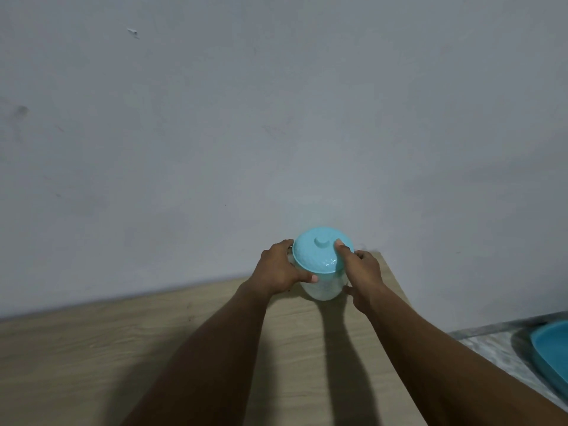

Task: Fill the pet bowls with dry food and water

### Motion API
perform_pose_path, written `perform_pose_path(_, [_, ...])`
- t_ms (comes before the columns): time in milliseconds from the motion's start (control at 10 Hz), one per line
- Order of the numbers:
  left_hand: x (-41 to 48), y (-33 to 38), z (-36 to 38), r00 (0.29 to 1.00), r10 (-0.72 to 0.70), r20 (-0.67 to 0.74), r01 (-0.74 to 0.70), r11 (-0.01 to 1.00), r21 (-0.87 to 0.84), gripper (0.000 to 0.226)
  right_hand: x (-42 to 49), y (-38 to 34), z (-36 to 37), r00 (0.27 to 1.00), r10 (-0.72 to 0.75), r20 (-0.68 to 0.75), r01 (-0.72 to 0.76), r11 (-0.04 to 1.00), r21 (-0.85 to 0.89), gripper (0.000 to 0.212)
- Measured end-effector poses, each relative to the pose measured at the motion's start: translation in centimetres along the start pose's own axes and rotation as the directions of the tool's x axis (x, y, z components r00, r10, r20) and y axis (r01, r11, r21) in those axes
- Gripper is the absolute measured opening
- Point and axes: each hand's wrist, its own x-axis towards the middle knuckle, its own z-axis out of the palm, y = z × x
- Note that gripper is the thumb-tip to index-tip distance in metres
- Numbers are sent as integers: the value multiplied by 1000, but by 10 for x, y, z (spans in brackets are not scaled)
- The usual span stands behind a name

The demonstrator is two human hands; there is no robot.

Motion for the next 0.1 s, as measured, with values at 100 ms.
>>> perform_pose_path(100, [-8, 7, 0, 1000, -25, -15, 25, 1000, -10, 92, -10, -13, -4, 1000, 6, 0, -6, 997, -73, 54])
